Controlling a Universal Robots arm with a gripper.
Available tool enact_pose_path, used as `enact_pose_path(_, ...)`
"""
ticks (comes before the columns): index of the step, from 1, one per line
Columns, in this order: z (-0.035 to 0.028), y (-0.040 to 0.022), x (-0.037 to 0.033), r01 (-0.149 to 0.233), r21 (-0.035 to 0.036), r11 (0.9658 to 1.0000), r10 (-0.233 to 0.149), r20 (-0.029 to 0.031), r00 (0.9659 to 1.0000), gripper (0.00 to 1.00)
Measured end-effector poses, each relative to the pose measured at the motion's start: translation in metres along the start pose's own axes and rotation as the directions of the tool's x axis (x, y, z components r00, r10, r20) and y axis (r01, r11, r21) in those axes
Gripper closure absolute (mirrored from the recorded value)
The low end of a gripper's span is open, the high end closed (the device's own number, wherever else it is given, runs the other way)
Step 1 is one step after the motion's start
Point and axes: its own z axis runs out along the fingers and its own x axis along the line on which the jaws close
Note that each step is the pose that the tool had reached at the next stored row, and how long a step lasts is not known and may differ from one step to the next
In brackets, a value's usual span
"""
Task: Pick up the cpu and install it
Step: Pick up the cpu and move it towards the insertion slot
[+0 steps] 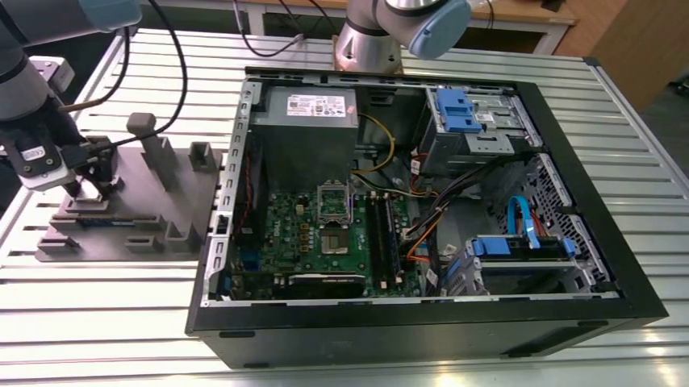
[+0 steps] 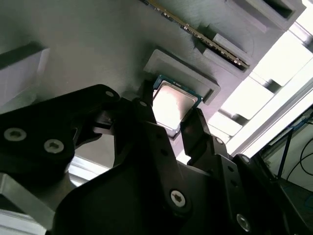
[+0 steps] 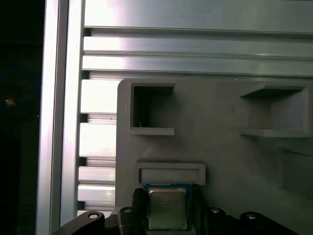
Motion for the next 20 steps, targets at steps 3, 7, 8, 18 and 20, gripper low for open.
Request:
enact_pose_path(3,-0.0071,0.0002,0.0000,0.000,0.0000,1.0000,0.000,0.0000,1.0000,0.53)
enact_pose_path(7,-0.0086,0.0003,0.0000,0.000,-0.0002,1.0000,0.000,0.0003,1.0000,0.53)
enact_pose_path(8,-0.0086,0.0003,0.0000,0.000,-0.0002,1.0000,0.000,0.0002,1.0000,0.53)
enact_pose_path(18,-0.0129,0.0004,0.0001,0.000,0.0000,1.0000,0.000,-0.0002,1.0000,0.53)
enact_pose_path(20,-0.0205,0.0007,0.0001,0.000,-0.0002,1.0000,0.000,0.0002,1.0000,0.53)
